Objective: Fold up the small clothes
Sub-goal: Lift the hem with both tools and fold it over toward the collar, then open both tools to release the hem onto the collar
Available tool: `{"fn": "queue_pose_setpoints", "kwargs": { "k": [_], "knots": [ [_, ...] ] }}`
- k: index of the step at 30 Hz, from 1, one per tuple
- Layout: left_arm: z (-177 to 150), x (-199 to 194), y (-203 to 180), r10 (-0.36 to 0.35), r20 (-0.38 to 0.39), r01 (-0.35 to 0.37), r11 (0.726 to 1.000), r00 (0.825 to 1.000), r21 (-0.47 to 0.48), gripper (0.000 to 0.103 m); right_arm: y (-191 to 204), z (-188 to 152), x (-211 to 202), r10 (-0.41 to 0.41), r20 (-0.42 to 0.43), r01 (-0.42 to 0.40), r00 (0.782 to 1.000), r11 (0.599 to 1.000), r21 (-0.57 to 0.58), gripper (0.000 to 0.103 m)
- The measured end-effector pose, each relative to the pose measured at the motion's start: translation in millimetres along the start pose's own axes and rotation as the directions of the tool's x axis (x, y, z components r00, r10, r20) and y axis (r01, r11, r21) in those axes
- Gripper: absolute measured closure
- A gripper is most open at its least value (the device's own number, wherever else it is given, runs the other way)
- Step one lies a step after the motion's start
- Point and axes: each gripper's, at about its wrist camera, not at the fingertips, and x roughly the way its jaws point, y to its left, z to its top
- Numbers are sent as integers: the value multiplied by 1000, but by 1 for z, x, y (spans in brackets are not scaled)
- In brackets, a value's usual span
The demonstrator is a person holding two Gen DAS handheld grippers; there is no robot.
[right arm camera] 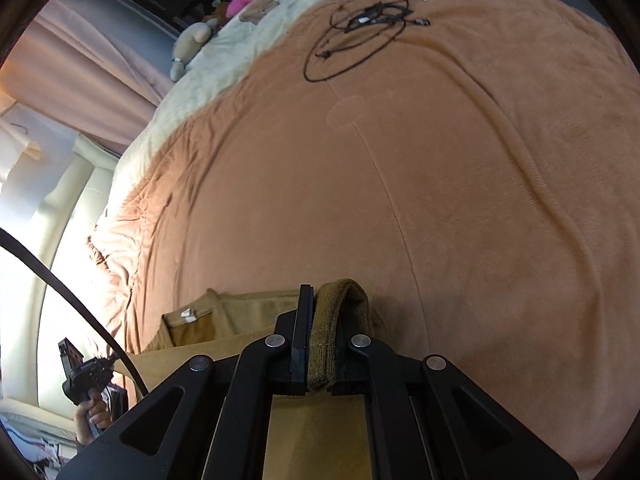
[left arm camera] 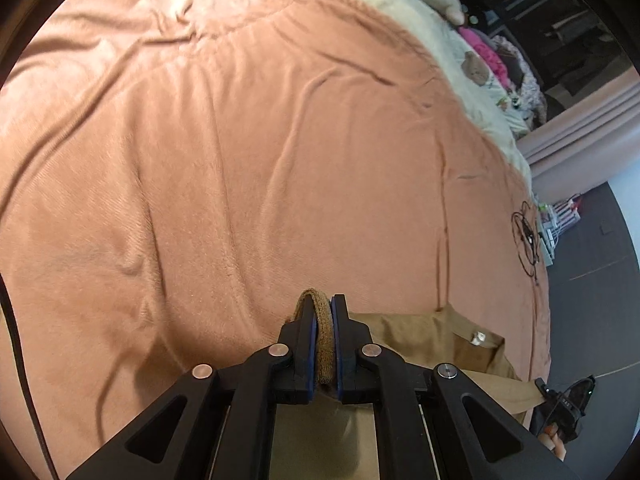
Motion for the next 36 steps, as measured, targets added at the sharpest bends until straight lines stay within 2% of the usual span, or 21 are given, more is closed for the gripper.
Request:
{"fn": "queue_pose_setpoints", "kwargs": {
  "k": [1, 3, 4, 5, 6, 7, 8, 11, 15, 20, 22, 24, 26, 32, 36],
  "knots": [
    [0, 6, 1, 9, -18, -9, 1000, 1000, -1, 94, 1, 0, 2, -4, -6, 4, 1000, 1000, 1, 101],
    [-1, 9, 0, 11, -35, -10, 1000, 999, 9, 83, 3, 0, 6, -22, -20, 22, 1000, 1000, -9, 98],
    [-2, 9, -1, 8, -38, -8, 1000, 999, 17, 69, 6, 0, 6, -25, -21, 24, 999, 1000, -20, 96],
    [-2, 7, -3, 12, -33, -11, 1000, 999, 25, 51, 8, -2, 3, -30, -13, 29, 999, 999, -36, 80],
    [-3, 3, -4, 21, -21, -20, 999, 1000, 38, 43, 13, -3, -3, -45, 5, 45, 999, 997, -59, 47],
    [-5, -3, -7, 31, -3, -31, 998, 1000, 56, 35, 14, -4, -5, -51, 20, 52, 998, 996, -70, 31],
    [-6, -6, -8, 37, 9, -37, 997, 999, 67, 35, 17, -6, -13, -57, 46, 61, 997, 995, -84, 22],
    [-11, -18, -13, 45, 22, -47, 994, 999, 96, 35, 19, -13, -26, -61, 42, 66, 997, 991, -113, 22],
    [-24, -35, -25, 59, 43, -65, 986, 997, 156, 35, 30, -29, -45, -118, 56, 126, 991, 975, -182, 22],
    [-46, -38, -45, 77, 22, -80, 968, 997, 239, 37, 49, -50, -60, -130, 49, 138, 990, 961, -238, 22],
    [-56, -34, -53, 96, 8, -94, 955, 995, 281, 40, 58, -57, -61, -136, 34, 140, 990, 954, -264, 26],
    [-63, -29, -59, 110, -6, -103, 945, 994, 310, 45, 63, -63, -59, -144, 13, 141, 990, 947, -288, 37],
    [-71, -22, -63, 130, -20, -116, 935, 991, 335, 50, 68, -67, -55, -154, -10, 144, 988, 941, -306, 39],
    [-92, 4, -76, 203, -38, -168, 890, 978, 423, 58, 92, -75, -19, -226, -83, 177, 971, 904, -388, 46],
    [-102, 29, -83, 285, -43, -228, 839, 957, 494, 60, 105, -77, 7, -292, -102, 220, 951, 870, -441, 46]
  ]
}}
